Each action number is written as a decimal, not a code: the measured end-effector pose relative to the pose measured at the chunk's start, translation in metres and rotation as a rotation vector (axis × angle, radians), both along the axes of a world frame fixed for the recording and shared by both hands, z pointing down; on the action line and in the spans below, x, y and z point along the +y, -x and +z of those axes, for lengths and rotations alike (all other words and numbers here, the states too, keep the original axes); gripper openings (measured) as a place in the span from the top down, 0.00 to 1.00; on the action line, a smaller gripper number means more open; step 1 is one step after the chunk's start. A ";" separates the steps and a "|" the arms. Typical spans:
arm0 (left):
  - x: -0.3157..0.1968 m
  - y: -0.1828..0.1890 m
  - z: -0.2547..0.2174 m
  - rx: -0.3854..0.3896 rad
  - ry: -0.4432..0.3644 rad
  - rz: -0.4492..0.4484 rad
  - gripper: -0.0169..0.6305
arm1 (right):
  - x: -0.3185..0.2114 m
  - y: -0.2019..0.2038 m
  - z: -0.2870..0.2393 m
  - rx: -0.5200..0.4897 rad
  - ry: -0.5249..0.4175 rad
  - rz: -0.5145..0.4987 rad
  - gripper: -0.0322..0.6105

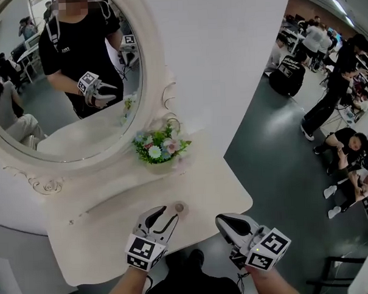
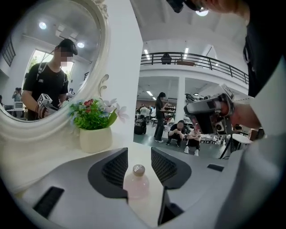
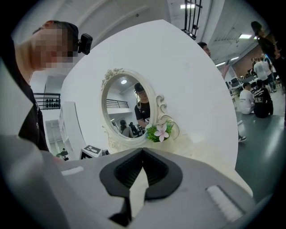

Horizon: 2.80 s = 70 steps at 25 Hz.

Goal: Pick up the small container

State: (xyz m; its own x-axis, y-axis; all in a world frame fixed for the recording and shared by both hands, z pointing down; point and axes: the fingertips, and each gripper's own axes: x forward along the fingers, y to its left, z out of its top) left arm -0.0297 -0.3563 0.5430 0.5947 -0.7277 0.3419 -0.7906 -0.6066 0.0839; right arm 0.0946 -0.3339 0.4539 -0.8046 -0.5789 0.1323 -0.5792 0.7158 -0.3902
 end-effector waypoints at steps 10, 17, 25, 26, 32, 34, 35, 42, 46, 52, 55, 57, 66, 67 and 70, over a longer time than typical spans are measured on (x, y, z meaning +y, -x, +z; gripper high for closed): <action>-0.018 -0.019 0.063 -0.007 0.036 0.084 0.64 | -0.006 0.003 0.025 0.006 0.056 0.024 0.93; -0.028 -0.032 0.090 -0.043 0.076 0.128 0.64 | -0.004 -0.008 0.031 0.017 0.081 0.065 0.93; -0.035 -0.036 0.102 -0.065 0.059 0.095 0.70 | 0.005 -0.020 0.029 0.027 0.085 0.094 0.93; -0.036 -0.036 0.102 -0.066 0.055 0.088 0.72 | 0.006 -0.021 0.028 0.029 0.085 0.098 0.93; -0.039 -0.039 0.103 -0.090 0.036 0.083 0.74 | 0.012 -0.028 0.017 0.033 0.065 0.109 0.93; -0.039 -0.039 0.103 -0.098 0.033 0.074 0.74 | 0.015 -0.028 0.015 0.035 0.062 0.108 0.93; -0.039 -0.039 0.104 -0.095 0.031 0.068 0.74 | 0.016 -0.029 0.014 0.036 0.061 0.107 0.93; -0.046 -0.042 0.105 -0.097 0.032 0.042 0.73 | 0.020 -0.032 0.010 0.031 0.056 0.103 0.93; -0.047 -0.042 0.104 -0.109 0.062 0.037 0.75 | 0.020 -0.034 0.007 0.028 0.048 0.108 0.93; -0.046 -0.041 0.070 -0.098 0.032 0.048 0.75 | 0.018 -0.037 0.000 0.007 0.022 0.123 0.93; -0.045 -0.038 0.043 -0.123 0.002 0.043 0.75 | 0.016 -0.035 -0.007 -0.010 0.018 0.117 0.93; -0.046 -0.033 0.023 -0.145 -0.020 0.033 0.75 | 0.013 -0.032 -0.014 -0.025 0.006 0.110 0.93; -0.049 -0.001 -0.051 -0.119 -0.049 -0.042 0.75 | -0.006 -0.023 -0.048 -0.055 -0.088 0.069 0.93; -0.049 0.002 -0.058 -0.115 -0.049 -0.050 0.75 | -0.008 -0.023 -0.051 -0.054 -0.095 0.069 0.93; -0.048 0.013 -0.077 -0.097 -0.054 -0.073 0.75 | -0.013 -0.023 -0.058 -0.050 -0.112 0.069 0.93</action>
